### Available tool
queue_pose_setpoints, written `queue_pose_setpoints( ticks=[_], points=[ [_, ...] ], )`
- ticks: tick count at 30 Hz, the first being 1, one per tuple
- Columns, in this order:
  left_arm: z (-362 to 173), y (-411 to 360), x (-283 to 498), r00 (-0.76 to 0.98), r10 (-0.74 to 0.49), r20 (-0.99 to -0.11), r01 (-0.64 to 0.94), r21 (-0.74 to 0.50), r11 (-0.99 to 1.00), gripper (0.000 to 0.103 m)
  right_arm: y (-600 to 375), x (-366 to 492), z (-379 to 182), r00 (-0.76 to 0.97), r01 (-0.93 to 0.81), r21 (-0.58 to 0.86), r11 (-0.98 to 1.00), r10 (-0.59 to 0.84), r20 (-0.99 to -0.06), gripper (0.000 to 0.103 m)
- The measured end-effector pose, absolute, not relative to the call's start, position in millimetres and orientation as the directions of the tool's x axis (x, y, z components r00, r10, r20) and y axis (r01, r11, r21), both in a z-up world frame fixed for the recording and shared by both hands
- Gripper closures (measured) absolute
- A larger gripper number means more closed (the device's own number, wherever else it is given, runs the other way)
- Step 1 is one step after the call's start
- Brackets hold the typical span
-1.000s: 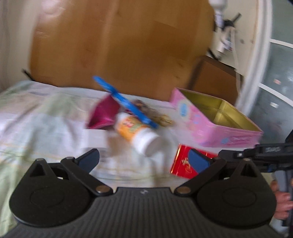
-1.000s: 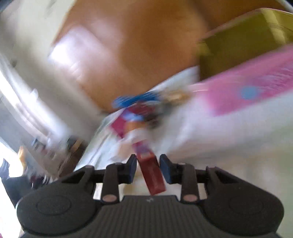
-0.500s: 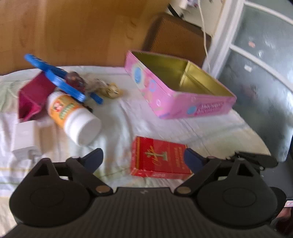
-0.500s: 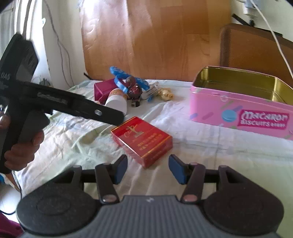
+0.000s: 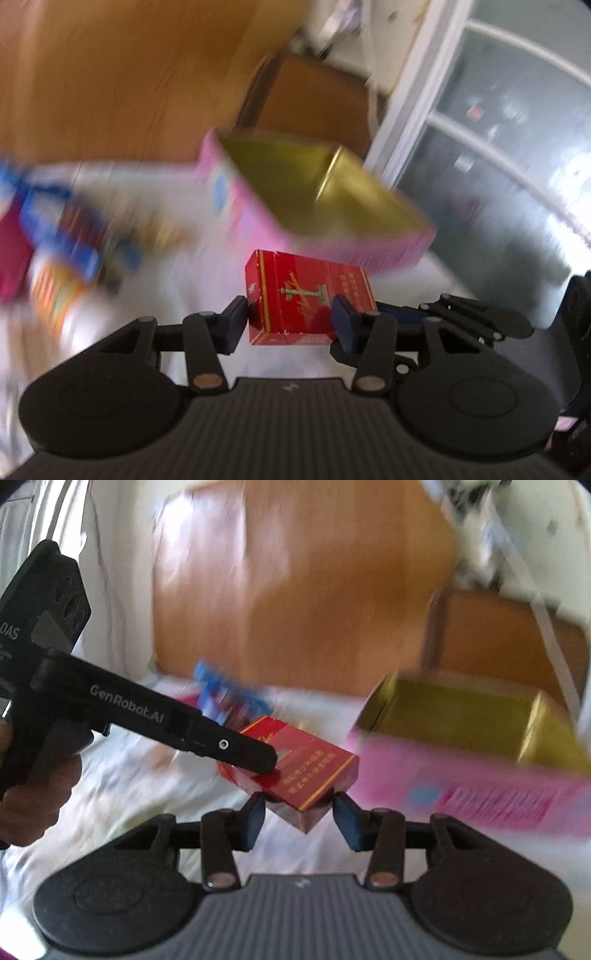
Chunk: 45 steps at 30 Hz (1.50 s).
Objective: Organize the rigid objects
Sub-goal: 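Carry the red box into the pink tin and open the right tool, then reach the right tool to the white charger and grasp it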
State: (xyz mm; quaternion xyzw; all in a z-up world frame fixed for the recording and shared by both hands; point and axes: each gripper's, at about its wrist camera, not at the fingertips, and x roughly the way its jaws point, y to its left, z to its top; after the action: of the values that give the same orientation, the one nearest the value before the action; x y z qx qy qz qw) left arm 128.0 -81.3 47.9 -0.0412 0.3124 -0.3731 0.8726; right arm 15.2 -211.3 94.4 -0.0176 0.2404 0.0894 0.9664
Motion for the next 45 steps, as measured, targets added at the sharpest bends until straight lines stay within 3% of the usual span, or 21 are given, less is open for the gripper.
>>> queue_pose_setpoints(
  ticks=[4,10,18,20,23,26,29,34,40,45],
  points=[
    [75,-142,150,0.551,-0.699,-0.457,0.68,-0.239,0.693,0.051,-242,42,111,0.916,-0.074,-0.077,0.994,0.037,-0.4,0.061],
    [52,-207,183,0.519,-0.706,-0.482,0.662,-0.296,0.689,0.05,-289,90,96,0.877,0.046,-0.068,0.997,-0.073,-0.475,0.061],
    [34,-211,190,0.547,-0.638,-0.542,0.591,-0.29,0.753,0.05,-293,102,78,0.86,0.09,-0.066,0.994,-0.111,-0.497,0.055],
    [41,-196,181,0.565,-0.641,-0.519,0.583,-0.3,0.756,0.05,-294,94,83,0.873,0.117,-0.033,0.993,-0.119,-0.472,0.055],
    [54,-141,159,0.584,-0.69,-0.427,0.604,-0.338,0.721,0.05,-283,54,97,0.928,0.146,0.054,0.988,-0.118,-0.354,0.055],
    [60,-83,110,0.609,-0.7,-0.373,0.61,-0.344,0.714,0.05,-258,22,101,0.955,0.062,0.143,0.988,-0.017,-0.295,0.054],
    [51,-21,73,0.692,-0.602,-0.398,0.527,-0.291,0.799,0.05,-213,19,93,0.921,-0.118,0.19,0.975,0.179,-0.346,0.055],
    [31,65,52,0.823,-0.284,-0.492,0.228,-0.172,0.958,0.05,-119,51,74,0.784,-0.367,0.18,0.913,0.408,-0.468,0.059],
    [11,129,56,0.836,-0.155,-0.527,0.03,-0.238,0.971,0.05,-33,86,60,0.725,-0.443,0.106,0.89,0.425,-0.542,0.055],
    [4,140,58,0.844,-0.139,-0.518,0.007,-0.248,0.969,0.049,-3,107,49,0.724,-0.428,0.035,0.903,0.365,-0.585,0.039]
  ],
)
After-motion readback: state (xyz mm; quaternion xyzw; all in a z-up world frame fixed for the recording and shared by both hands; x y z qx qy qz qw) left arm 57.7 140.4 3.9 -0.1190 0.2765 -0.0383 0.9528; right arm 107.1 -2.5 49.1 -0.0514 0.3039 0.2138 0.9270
